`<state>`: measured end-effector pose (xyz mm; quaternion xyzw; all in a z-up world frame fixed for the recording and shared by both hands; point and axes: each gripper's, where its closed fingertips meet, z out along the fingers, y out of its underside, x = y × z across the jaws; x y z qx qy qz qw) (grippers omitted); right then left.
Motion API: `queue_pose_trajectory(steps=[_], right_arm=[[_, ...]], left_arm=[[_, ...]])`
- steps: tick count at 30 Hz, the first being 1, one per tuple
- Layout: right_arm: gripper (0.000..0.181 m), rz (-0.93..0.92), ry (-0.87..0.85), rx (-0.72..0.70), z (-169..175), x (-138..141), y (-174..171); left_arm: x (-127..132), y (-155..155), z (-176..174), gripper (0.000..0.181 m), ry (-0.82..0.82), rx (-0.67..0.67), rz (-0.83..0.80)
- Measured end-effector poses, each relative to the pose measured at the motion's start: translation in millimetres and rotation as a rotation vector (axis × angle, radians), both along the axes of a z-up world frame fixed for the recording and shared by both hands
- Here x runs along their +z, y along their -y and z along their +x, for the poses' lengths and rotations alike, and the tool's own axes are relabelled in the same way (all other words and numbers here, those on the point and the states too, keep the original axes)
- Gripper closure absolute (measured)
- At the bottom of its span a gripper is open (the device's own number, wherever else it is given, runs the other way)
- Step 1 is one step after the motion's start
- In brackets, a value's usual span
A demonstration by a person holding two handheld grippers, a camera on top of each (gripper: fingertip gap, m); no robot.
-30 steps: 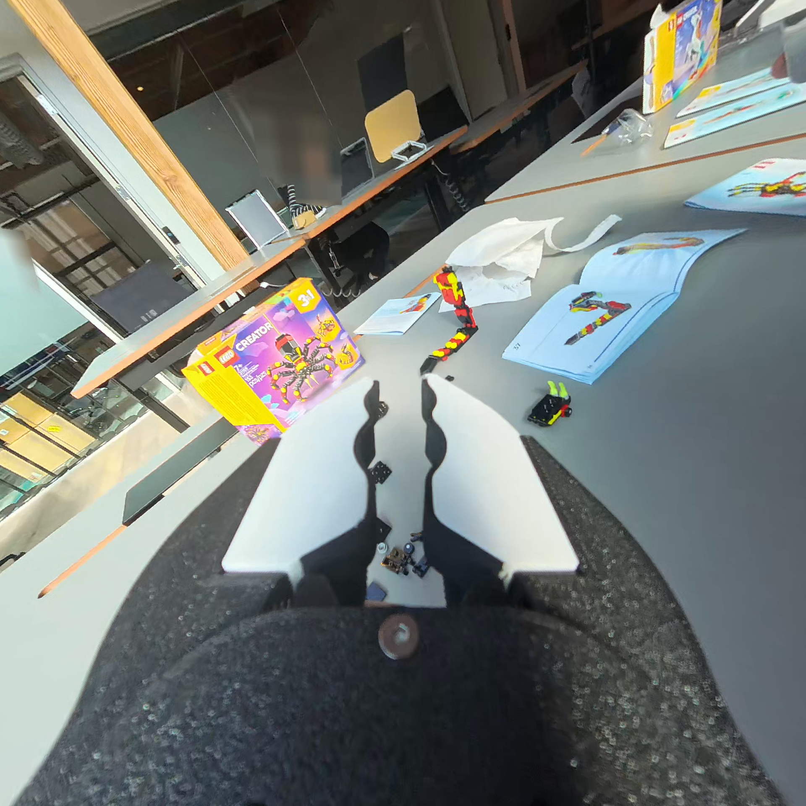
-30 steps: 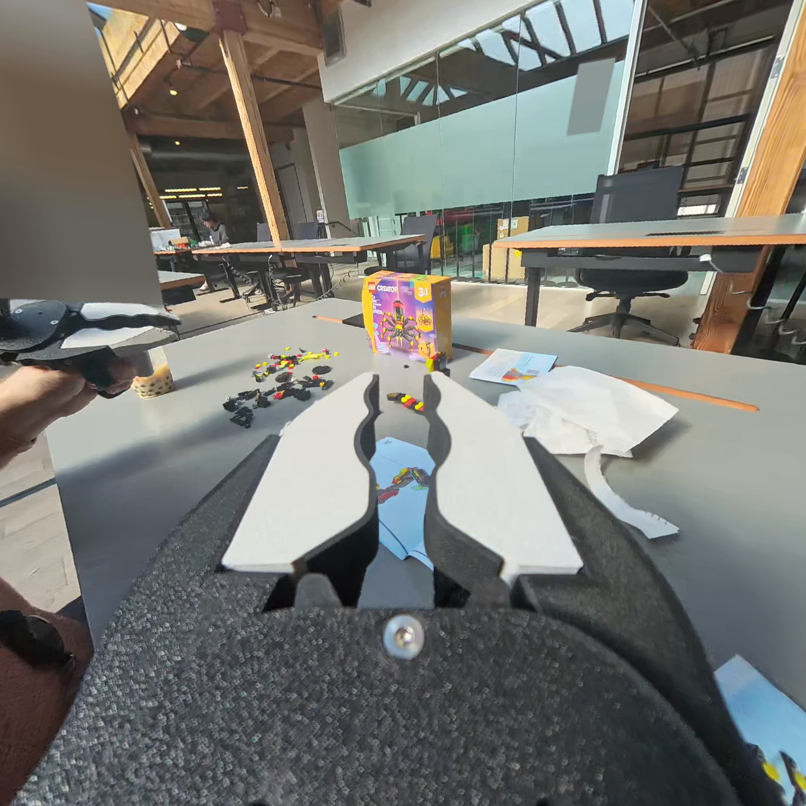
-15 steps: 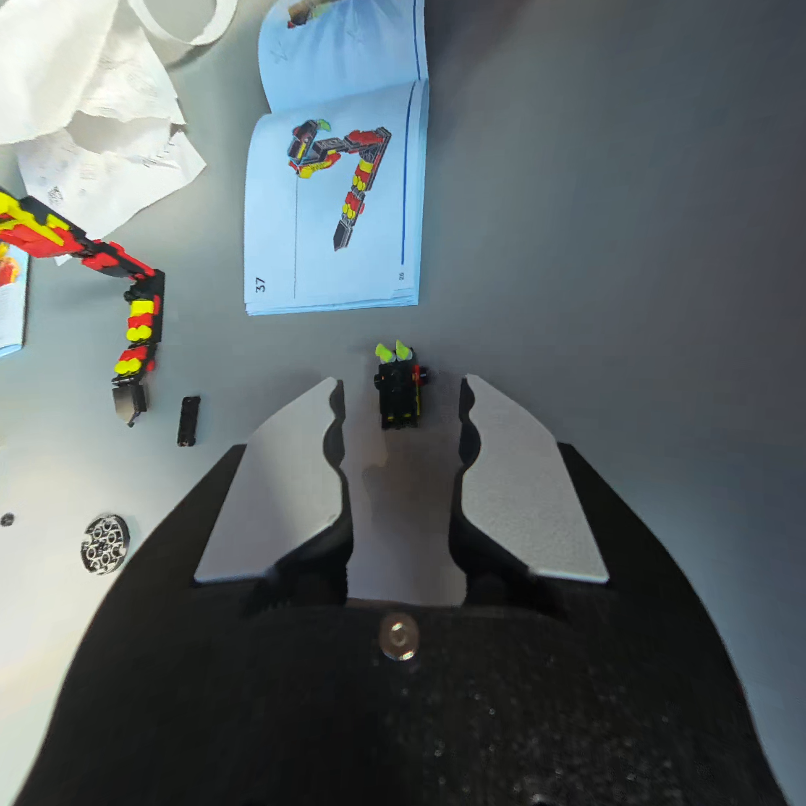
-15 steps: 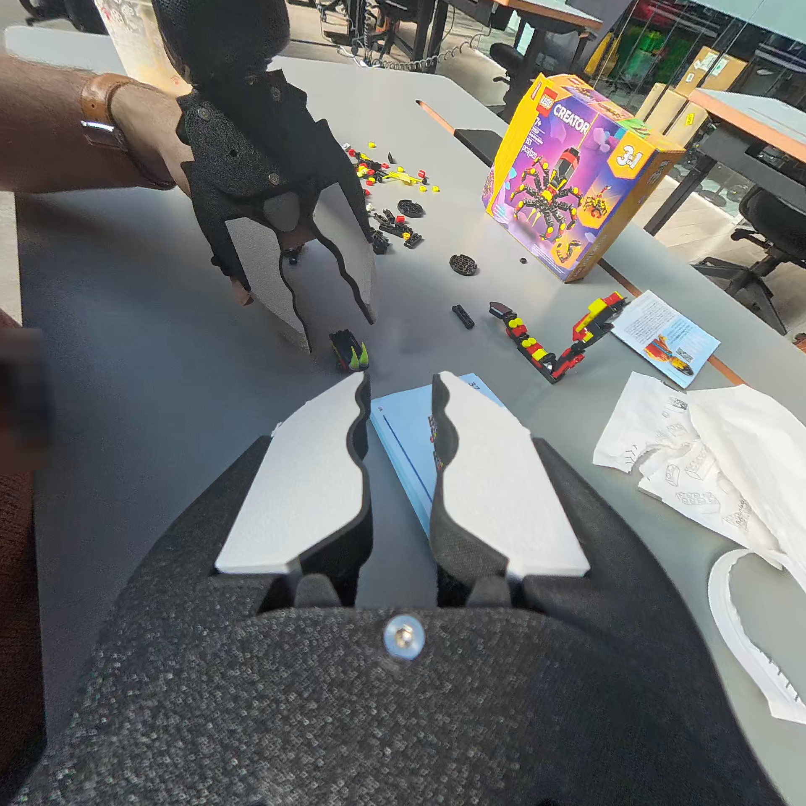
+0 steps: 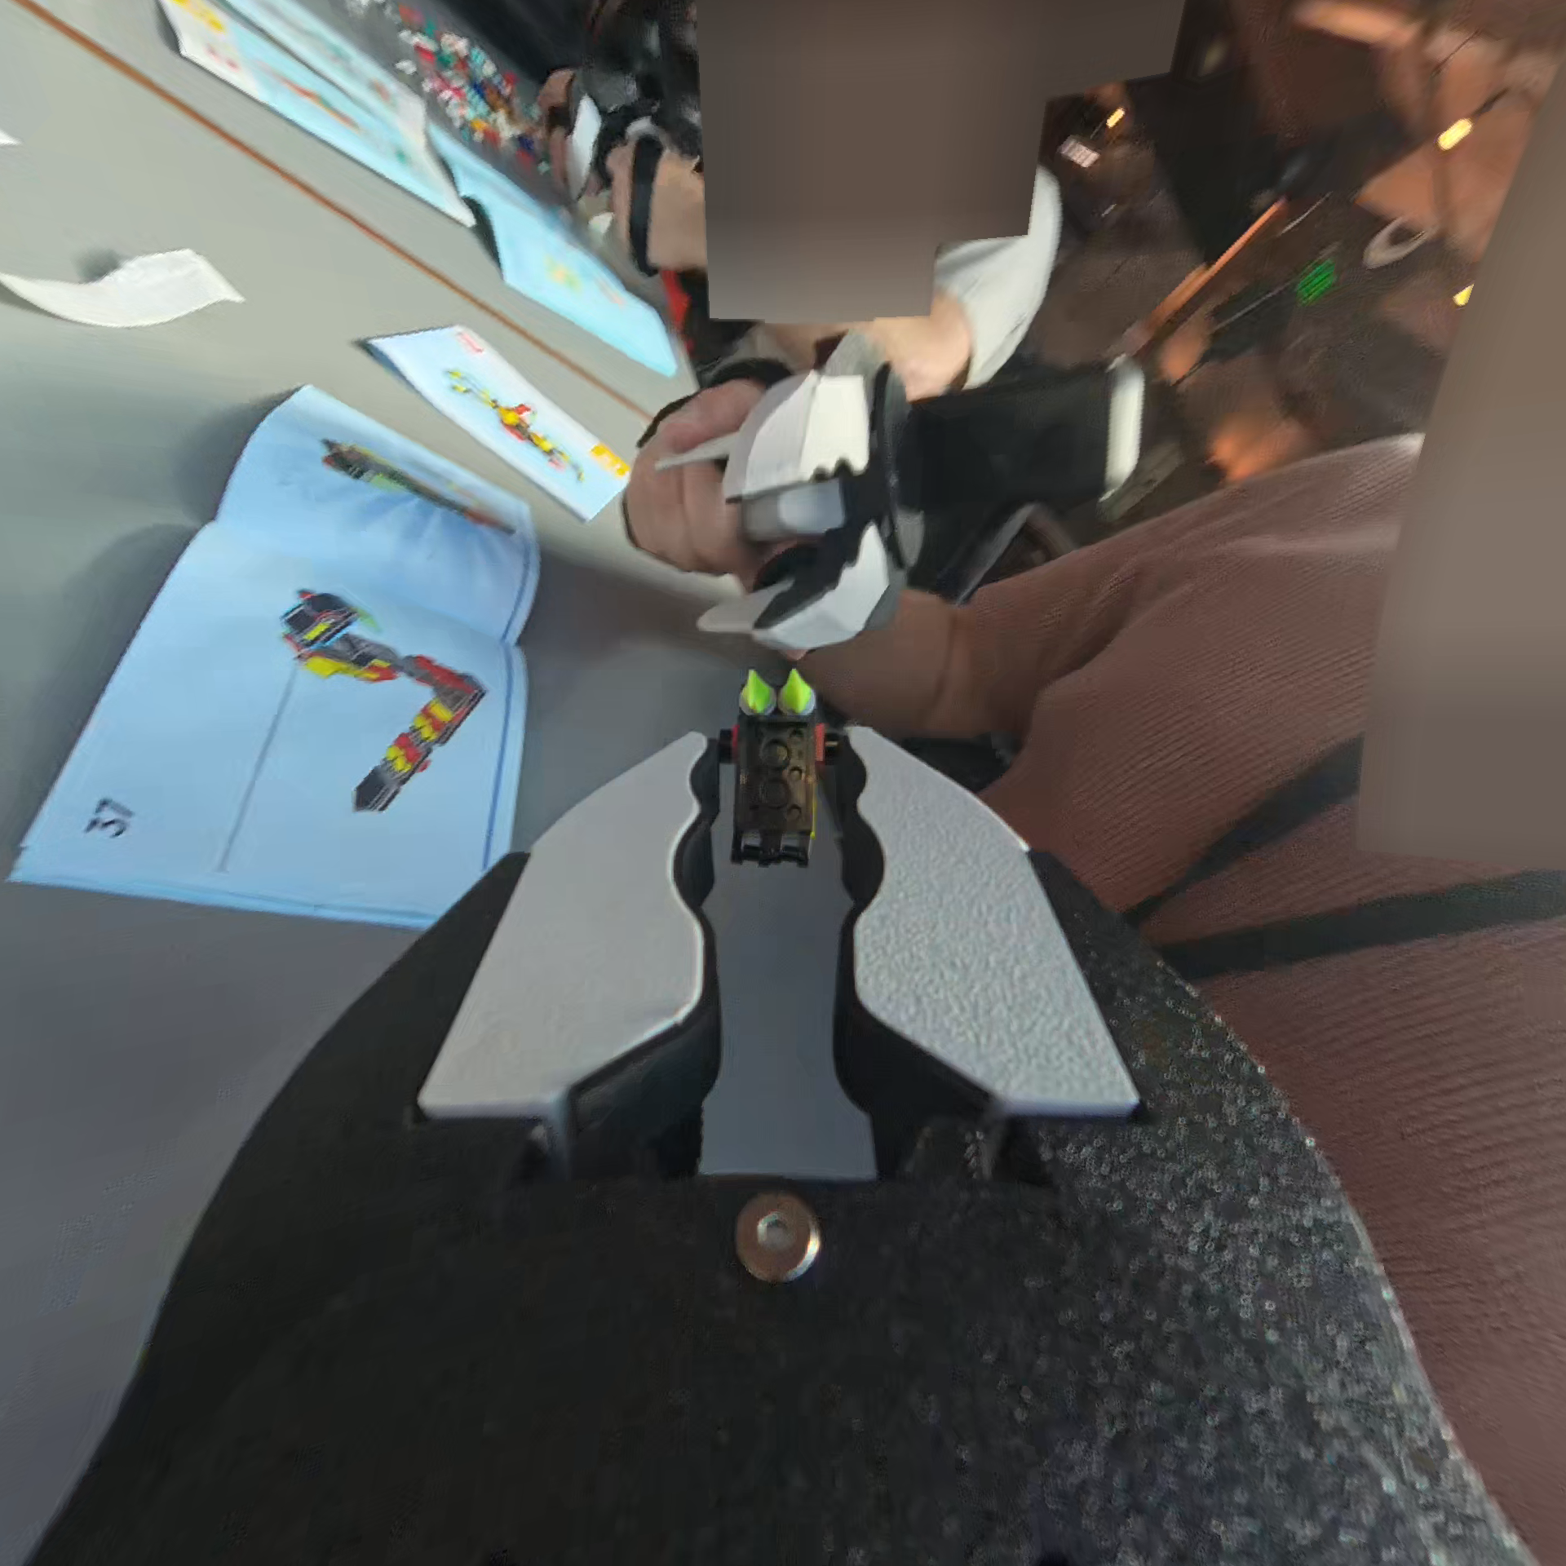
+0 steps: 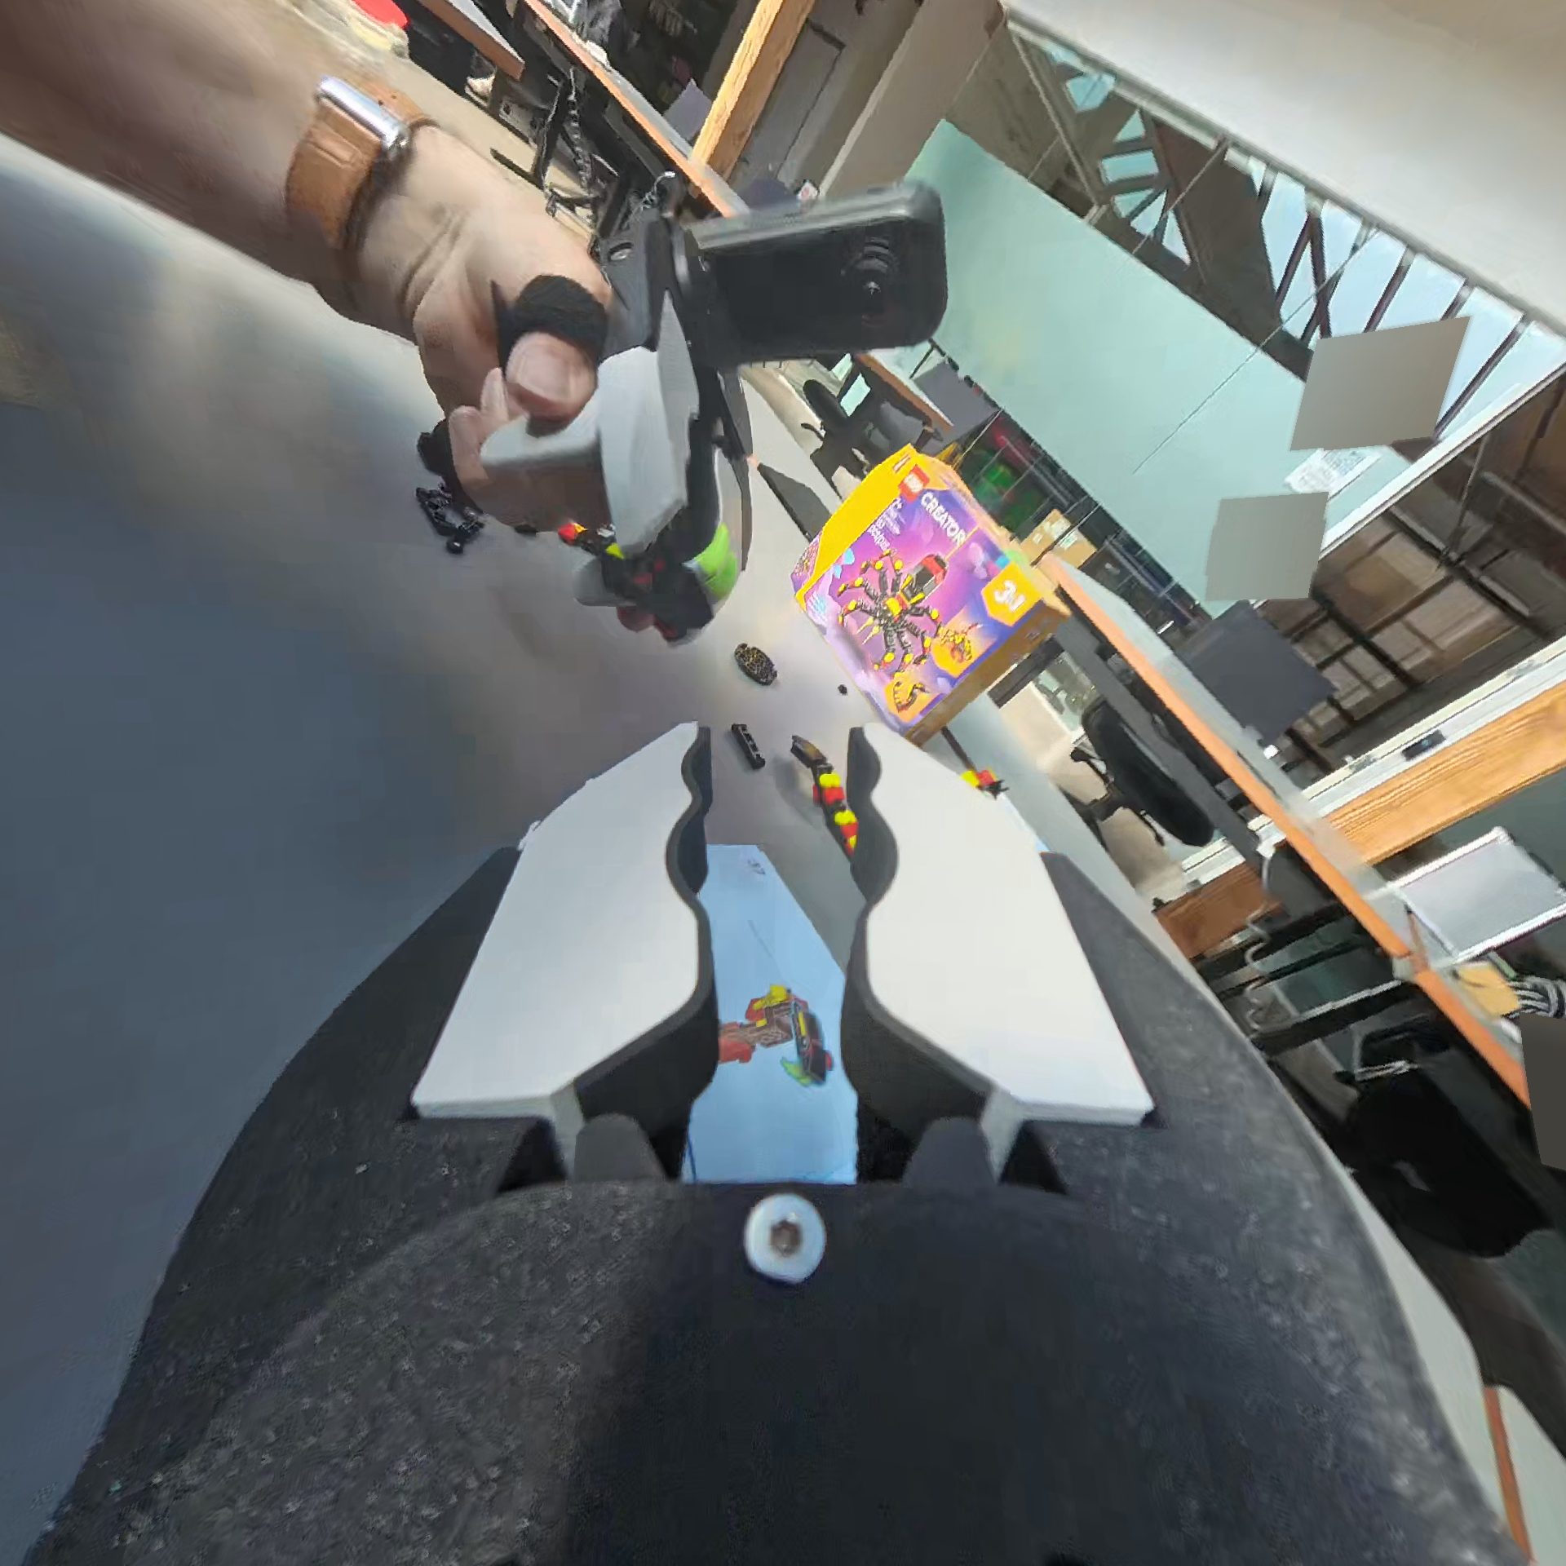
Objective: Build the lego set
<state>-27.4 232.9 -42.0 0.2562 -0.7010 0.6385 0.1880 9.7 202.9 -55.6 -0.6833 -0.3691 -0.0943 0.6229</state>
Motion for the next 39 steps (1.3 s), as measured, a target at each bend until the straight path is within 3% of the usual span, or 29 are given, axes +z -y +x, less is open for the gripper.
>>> queue_pose_trajectory(steps=[3, 5, 8, 13, 16, 24, 30, 32, 39], right_arm=[[0.151, -0.146, -0.236, 0.034, 10, 26, 4], [0.151, -0.199, -0.388, 0.046, 17, 36, 7], [0.149, -0.185, -0.575, 0.091, 26, 30, 14], [0.147, -0.272, -0.958, 0.126, 39, 17, 14], [0.146, -0.35, -1.101, 0.108, 41, 15, 12], [0.139, -0.439, -1.227, 0.065, 33, 7, 13], [0.15, -0.422, -1.24, 0.035, 27, 6, 16], [0.162, -0.397, -1.216, 0.02, 21, 6, 16], [0.162, -0.149, -1.033, -0.039, -7, -15, 14]], left_arm=[[42, 2, 0, 0.155, 0.145, -0.097, 0.344], [39, -2, 1, 0.154, 0.212, -0.142, 0.362], [38, -12, 7, 0.154, 0.279, -0.214, 0.44], [34, -27, 8, 0.154, 0.335, -0.237, 0.506], [33, -28, 7, 0.154, 0.354, -0.228, 0.555], [27, -34, 3, 0.154, 0.391, -0.21, 0.577], [23, -36, 0, 0.154, 0.408, -0.201, 0.602], [21, -35, 0, 0.139, 0.411, -0.197, 0.602], [16, -10, -11, 0.138, 0.365, -0.04, 0.544]])
